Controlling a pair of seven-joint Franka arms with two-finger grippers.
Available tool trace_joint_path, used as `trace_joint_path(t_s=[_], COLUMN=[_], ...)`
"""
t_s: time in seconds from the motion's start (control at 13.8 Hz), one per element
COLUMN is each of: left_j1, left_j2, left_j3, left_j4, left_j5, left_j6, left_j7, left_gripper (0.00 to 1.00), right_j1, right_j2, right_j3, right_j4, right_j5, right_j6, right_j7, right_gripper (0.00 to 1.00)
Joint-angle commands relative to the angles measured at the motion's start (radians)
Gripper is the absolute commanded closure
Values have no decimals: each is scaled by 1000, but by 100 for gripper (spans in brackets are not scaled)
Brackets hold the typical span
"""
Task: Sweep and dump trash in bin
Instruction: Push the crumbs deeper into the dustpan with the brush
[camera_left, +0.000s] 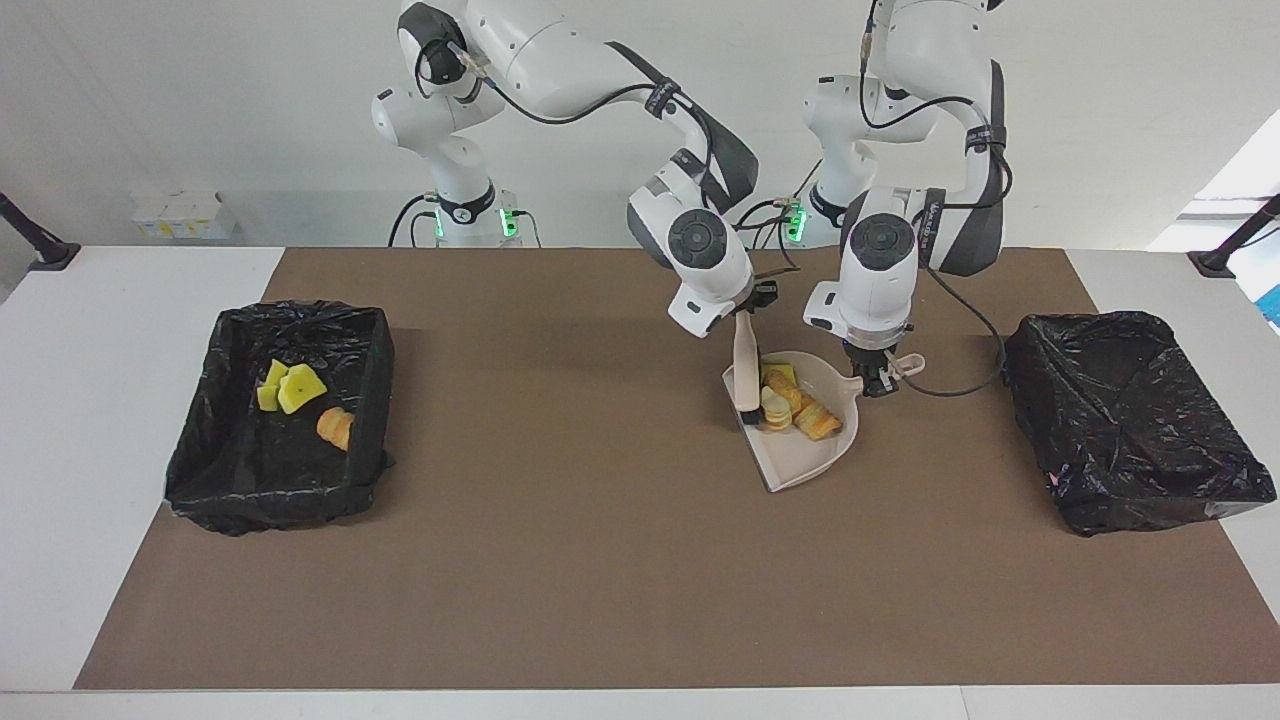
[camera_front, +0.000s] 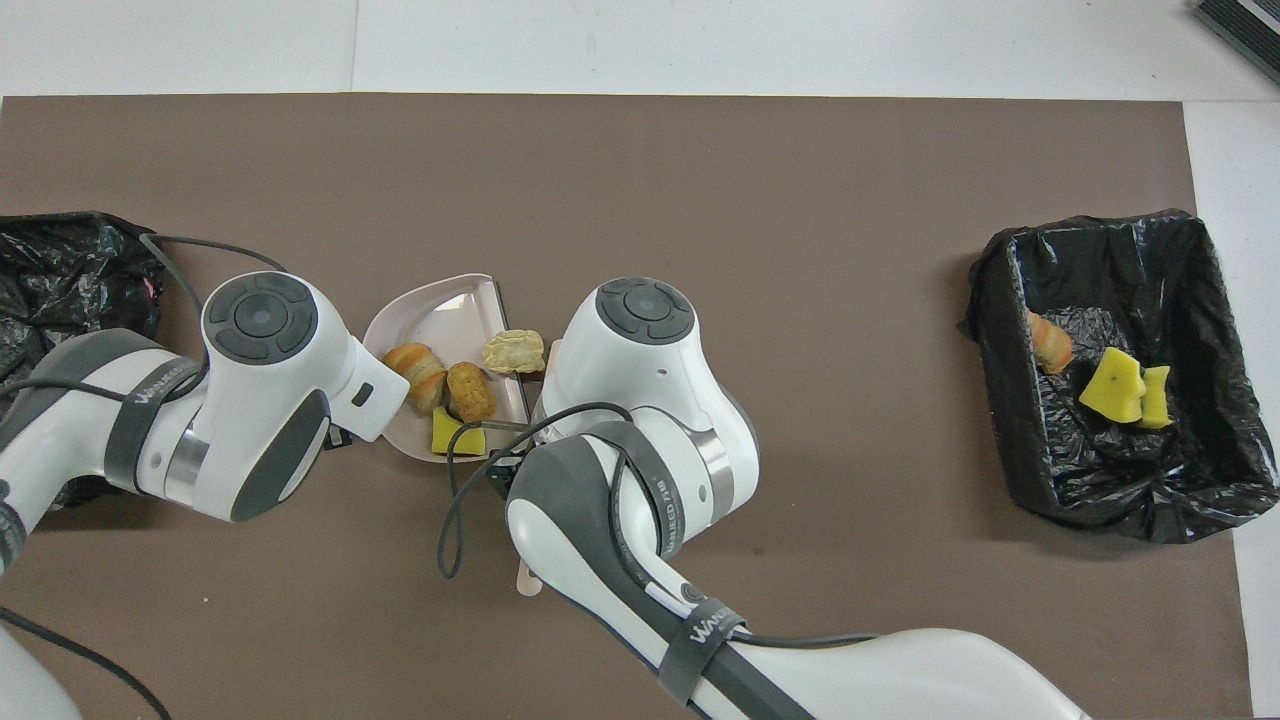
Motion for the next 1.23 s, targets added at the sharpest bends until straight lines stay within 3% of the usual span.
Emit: trace_joint_path(t_s=[0.0, 0.22, 0.51, 0.94, 1.16], left_j1=[19, 19, 21, 33, 33], left_j2=[-10, -12, -12, -12, -12], left_j3=[-4, -2, -2, -2, -2], left_j4=[4, 2, 1, -1, -1], left_j5=[-6, -6, -8, -8, -8], left_j6=[19, 18, 15, 19, 19], left_j7=[29, 30, 34, 37, 34], left_gripper=[100, 100, 100, 100, 100], right_j1=[-17, -7, -1, 101, 119], right_j2=[-48, -51, 30, 64, 64], right_j3=[6, 6, 13, 18, 38], right_j4=[-48, -82, -24, -9, -9], right_j5=[-47, -128, -279, -259, -152], right_j6=[-18, 46, 85, 134, 224], right_j7=[56, 50, 36, -71, -77], right_gripper=[100, 100, 100, 100, 100])
